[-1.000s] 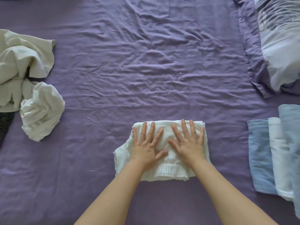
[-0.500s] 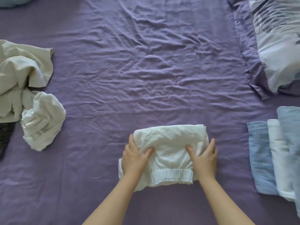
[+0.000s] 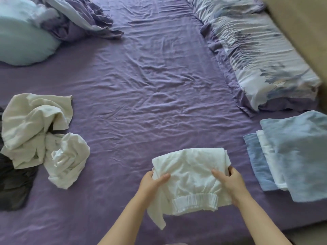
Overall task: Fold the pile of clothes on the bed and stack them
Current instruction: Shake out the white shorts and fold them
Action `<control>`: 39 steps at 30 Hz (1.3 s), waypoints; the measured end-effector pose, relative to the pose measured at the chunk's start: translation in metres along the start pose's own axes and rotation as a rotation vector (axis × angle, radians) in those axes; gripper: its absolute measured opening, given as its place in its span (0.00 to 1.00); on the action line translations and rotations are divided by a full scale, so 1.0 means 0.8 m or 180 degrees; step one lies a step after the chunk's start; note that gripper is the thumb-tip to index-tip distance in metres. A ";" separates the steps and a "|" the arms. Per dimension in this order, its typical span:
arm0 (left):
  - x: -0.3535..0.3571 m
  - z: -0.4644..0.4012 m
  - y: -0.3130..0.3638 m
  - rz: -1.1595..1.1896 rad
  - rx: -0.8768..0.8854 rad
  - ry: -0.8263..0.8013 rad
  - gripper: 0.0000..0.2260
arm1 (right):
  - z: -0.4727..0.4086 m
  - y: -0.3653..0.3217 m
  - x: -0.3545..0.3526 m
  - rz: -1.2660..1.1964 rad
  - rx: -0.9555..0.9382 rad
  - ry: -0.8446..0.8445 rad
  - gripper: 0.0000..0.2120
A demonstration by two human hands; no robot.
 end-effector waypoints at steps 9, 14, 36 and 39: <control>0.063 0.053 0.094 -0.0306 0.0481 -0.0199 0.18 | 0.061 -0.082 -0.065 0.0366 -0.0320 0.0081 0.25; 0.150 0.055 0.136 -0.0335 0.0522 -0.0296 0.15 | 0.079 -0.130 -0.151 0.0676 -0.0615 0.0336 0.24; 0.573 -0.068 0.189 -0.1040 0.0333 -0.0102 0.16 | -0.002 -0.141 -0.564 0.1472 -0.0170 0.0789 0.14; 0.573 -0.084 0.181 -0.1606 0.0099 0.0089 0.15 | -0.020 -0.130 -0.566 0.1655 0.0033 0.0463 0.17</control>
Point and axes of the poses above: each hand's wrist, its own z-axis away from the middle knuckle, its own x-axis out of the palm, y = z × x, the point moved 3 cm from there along -z, towards the middle knuckle, and after that the axes turned 11 degrees about -y, right-handed, at the moved point
